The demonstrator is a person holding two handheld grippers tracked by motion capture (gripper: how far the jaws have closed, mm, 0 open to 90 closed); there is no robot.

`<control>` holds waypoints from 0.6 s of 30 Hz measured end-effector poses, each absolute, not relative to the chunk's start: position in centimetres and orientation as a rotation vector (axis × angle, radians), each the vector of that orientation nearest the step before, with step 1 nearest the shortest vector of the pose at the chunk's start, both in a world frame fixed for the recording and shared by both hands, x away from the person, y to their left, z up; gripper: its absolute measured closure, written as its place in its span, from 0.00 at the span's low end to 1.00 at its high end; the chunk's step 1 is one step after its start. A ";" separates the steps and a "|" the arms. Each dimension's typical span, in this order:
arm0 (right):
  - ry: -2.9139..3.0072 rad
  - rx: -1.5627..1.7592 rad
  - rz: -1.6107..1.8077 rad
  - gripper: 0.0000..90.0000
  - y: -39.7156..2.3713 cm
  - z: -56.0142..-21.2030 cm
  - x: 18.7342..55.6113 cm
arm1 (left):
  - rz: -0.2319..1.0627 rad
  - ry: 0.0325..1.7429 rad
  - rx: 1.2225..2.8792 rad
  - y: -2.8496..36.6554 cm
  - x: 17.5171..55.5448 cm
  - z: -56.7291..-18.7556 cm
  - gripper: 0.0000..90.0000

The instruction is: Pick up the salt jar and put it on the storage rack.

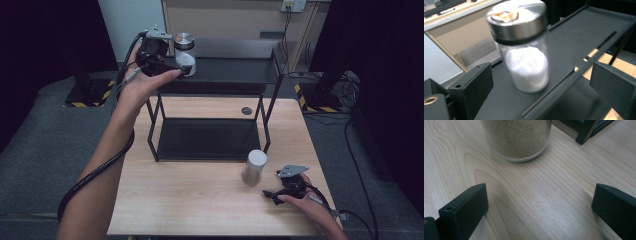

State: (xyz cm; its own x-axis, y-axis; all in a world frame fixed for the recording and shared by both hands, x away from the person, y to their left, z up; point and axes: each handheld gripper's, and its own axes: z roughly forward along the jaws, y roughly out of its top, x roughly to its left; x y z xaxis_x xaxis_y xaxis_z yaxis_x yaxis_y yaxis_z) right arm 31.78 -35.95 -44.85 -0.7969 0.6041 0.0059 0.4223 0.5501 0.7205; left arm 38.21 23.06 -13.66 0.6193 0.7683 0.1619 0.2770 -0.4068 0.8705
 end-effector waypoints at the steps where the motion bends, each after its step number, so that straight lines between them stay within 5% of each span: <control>1: 2.544 0.858 1.085 0.02 -35.9 -44.8 31.8 | 0.710 0.821 1.971 23.0 37.8 -13.7 0.04; 18: 2.545 0.860 1.084 0.02 -35.9 -44.8 31.8 | 0.655 0.686 2.086 22.2 32.2 -19.8 0.05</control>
